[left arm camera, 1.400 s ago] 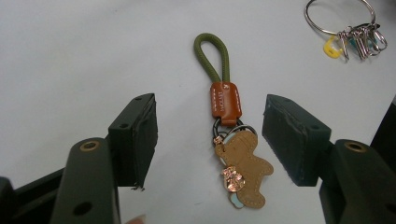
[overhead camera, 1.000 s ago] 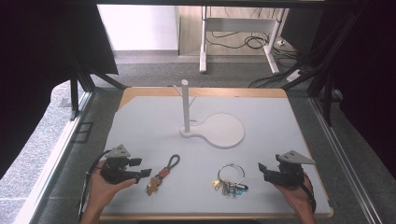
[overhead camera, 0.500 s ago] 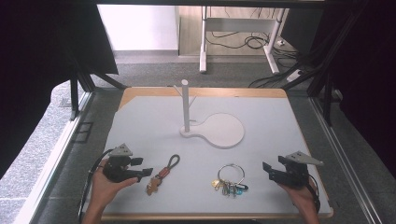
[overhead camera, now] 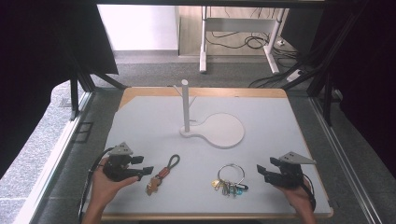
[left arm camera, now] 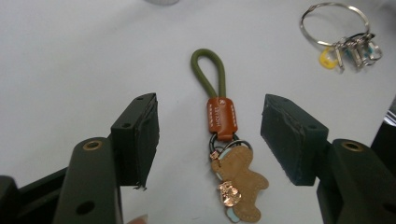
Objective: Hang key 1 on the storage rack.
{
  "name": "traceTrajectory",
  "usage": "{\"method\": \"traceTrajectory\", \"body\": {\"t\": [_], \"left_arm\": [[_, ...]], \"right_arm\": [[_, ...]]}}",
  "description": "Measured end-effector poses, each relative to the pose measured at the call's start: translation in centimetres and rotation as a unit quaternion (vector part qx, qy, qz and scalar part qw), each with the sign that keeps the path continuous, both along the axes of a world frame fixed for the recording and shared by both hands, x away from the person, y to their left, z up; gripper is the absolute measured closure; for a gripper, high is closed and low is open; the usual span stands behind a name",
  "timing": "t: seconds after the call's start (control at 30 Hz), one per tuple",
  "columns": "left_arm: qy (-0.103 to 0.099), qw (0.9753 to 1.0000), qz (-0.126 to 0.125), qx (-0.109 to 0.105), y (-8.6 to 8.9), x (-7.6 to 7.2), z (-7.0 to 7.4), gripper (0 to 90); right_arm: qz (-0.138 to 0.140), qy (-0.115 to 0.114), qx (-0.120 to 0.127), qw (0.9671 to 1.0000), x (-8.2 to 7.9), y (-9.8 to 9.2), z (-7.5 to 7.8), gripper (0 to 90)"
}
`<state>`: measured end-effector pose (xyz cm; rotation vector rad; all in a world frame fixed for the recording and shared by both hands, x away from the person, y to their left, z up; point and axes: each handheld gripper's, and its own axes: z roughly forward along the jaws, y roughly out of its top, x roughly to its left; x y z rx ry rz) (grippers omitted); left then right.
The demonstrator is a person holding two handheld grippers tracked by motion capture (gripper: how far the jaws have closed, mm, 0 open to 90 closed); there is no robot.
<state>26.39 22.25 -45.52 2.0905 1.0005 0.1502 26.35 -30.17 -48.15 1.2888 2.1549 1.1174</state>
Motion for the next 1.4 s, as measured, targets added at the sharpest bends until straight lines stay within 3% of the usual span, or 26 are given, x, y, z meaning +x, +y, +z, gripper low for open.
{"method": "traceTrajectory", "body": {"t": [0.03, 0.13, 0.23, 0.27, 0.47, 0.57, 0.8, 1.0, 1.17, 1.4], "left_arm": [[-0.002, 1.0000, 0.000, -0.002, 0.0, -0.2, 0.1, 37.1], [0.005, 1.0000, -0.006, -0.001, -0.1, -0.8, 0.1, 36.9], [0.014, 0.9997, -0.016, 0.012, -0.4, -0.8, -0.2, 36.7], [0.027, 0.9990, -0.026, 0.025, -0.6, -0.5, -0.2, 36.5], [0.040, 0.9963, -0.049, 0.058, -2.0, 1.4, 0.8, 36.3], [0.046, 0.9955, -0.053, 0.064, -2.7, 1.8, 1.1, 36.4], [0.091, 0.9887, -0.045, 0.111, -4.2, 3.1, 1.3, 37.7], [0.120, 0.9835, -0.050, 0.127, -5.2, 4.1, 1.0, 39.1], [0.131, 0.9799, -0.069, 0.133, -6.3, 4.5, 1.1, 39.8], [0.137, 0.9772, -0.072, 0.145, -6.8, 4.7, 1.1, 40.0]], "right_arm": [[0.003, 0.005, -0.010, 0.9999, 0.0, 0.4, -0.1, 37.0], [0.001, 0.007, -0.006, 1.0000, -0.2, 0.4, -0.2, 38.2], [-0.001, 0.002, -0.005, 1.0000, -0.5, 0.2, -0.2, 38.3], [-0.006, 0.001, -0.003, 1.0000, -0.8, -0.2, -0.2, 38.3], [-0.043, 0.007, 0.016, 0.9989, -1.1, -2.4, -0.6, 39.6], [-0.051, 0.006, 0.014, 0.9986, -1.2, -2.7, -0.6, 39.7], [-0.063, 0.003, 0.010, 0.9980, -1.0, -3.0, -0.6, 39.6], [-0.056, 0.004, 0.003, 0.9984, -0.4, -2.7, -0.9, 39.6], [-0.050, 0.006, 0.001, 0.9987, 0.0, -2.3, -1.1, 39.7], [-0.043, 0.005, -0.007, 0.9990, 0.1, -1.9, -1.1, 39.7]]}}
